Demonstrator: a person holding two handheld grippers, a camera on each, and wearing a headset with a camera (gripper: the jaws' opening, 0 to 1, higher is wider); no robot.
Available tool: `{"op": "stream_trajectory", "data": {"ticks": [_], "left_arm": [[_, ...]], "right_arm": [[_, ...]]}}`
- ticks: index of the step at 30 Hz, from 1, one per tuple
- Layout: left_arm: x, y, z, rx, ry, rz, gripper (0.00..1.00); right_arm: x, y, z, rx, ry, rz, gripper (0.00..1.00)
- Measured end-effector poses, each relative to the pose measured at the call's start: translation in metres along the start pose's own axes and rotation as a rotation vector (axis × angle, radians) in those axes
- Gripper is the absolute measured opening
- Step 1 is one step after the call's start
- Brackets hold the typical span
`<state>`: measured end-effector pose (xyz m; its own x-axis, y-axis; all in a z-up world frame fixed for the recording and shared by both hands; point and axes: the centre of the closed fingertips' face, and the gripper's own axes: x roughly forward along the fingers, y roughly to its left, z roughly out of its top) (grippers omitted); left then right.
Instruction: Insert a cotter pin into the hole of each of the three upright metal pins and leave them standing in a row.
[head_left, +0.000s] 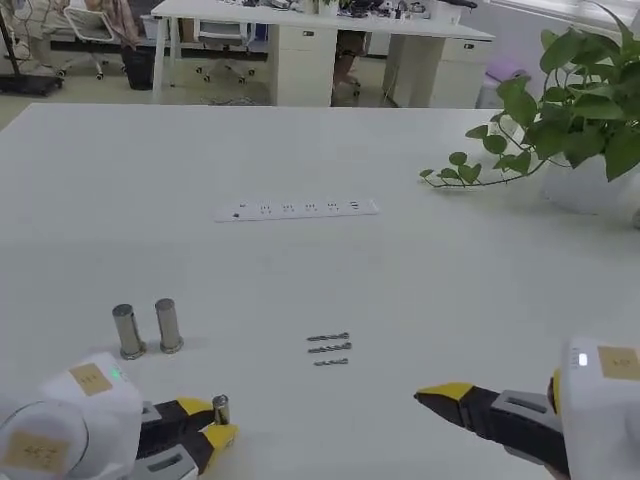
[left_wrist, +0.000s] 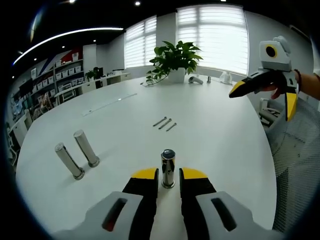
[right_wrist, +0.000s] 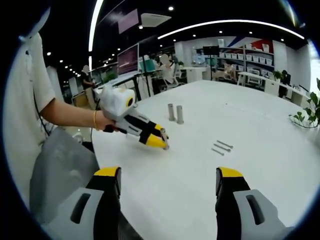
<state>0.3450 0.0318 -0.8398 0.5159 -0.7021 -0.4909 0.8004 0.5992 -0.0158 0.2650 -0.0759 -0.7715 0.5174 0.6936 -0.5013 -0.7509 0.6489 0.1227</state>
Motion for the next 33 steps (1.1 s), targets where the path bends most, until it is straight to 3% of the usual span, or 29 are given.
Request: {"op": "stream_trajectory", "data": {"ticks": [8, 20, 33], "left_arm": [[-0.004, -0.001, 0.002, -0.015, -0.002, 0.008, 0.27], [-0.023, -0.002, 0.017, -0.081, -0.052, 0.045, 0.45], [-0.048, -0.007, 0.028, -0.159, -0.098, 0.087, 0.61]], "right_arm": [[-0.002, -0.007, 0.007, 0.004, -0.016, 0.002, 0.76], [0.007, -0.031, 0.017, -0.010, 0.015, 0.011, 0.59], [0.034, -0.062, 0.015, -0.112, 0.111, 0.053, 0.45]]}}
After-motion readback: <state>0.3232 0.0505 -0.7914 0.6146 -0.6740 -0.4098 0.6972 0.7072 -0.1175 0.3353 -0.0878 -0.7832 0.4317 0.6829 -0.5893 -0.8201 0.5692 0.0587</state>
